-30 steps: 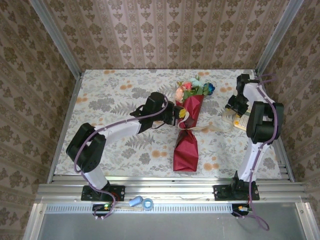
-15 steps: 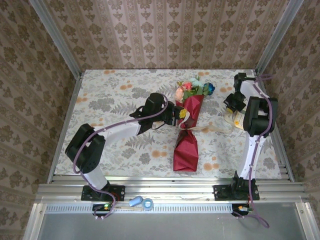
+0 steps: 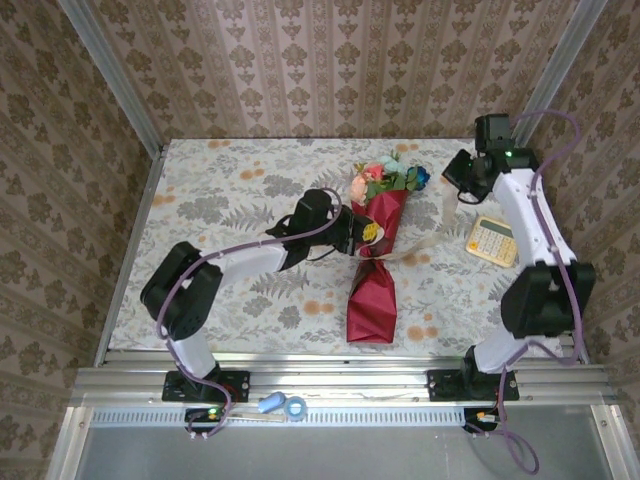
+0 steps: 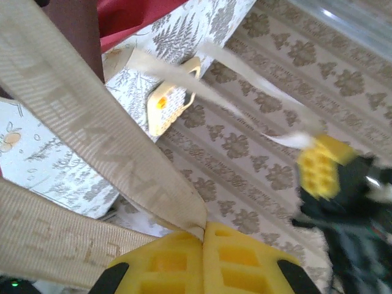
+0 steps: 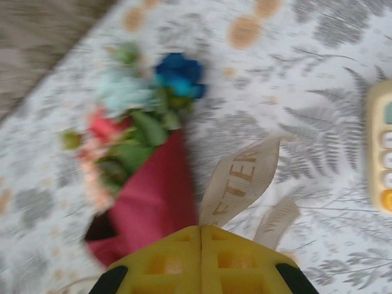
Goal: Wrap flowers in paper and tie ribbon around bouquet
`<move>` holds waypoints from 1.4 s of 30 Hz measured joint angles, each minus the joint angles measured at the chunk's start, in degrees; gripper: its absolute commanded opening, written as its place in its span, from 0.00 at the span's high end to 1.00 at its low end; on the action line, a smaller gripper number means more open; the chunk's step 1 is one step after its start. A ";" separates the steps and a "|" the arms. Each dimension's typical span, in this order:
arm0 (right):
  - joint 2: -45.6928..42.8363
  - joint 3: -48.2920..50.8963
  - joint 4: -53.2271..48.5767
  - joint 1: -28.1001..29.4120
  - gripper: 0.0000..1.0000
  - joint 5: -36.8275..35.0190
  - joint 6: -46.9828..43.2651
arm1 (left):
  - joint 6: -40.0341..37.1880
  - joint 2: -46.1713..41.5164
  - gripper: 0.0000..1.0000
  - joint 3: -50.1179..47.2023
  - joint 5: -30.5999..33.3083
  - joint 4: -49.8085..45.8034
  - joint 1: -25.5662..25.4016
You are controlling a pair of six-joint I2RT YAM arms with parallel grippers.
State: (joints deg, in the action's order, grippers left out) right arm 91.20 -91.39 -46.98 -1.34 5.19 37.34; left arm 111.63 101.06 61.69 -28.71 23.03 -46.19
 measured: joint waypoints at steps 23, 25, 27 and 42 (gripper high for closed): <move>9.25 -6.58 17.97 26.95 1.00 23.98 1.75 | -60.33 1.42 1.00 6.91 16.06 -20.85 -10.40; 12.35 -7.96 17.94 28.76 1.00 26.99 0.83 | -64.32 1.44 1.00 6.73 19.65 -21.46 -12.04; 15.58 -9.35 17.73 30.82 1.00 30.18 -0.44 | -68.08 1.81 1.00 6.67 23.19 -22.29 -13.46; 21.70 -10.51 5.79 38.99 1.00 39.93 -12.02 | -87.21 13.20 1.00 18.18 46.23 -37.31 -21.00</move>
State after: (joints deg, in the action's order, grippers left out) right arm 112.90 -101.91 -41.19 37.65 45.12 25.32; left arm 24.43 114.26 79.88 17.52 -14.28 -67.20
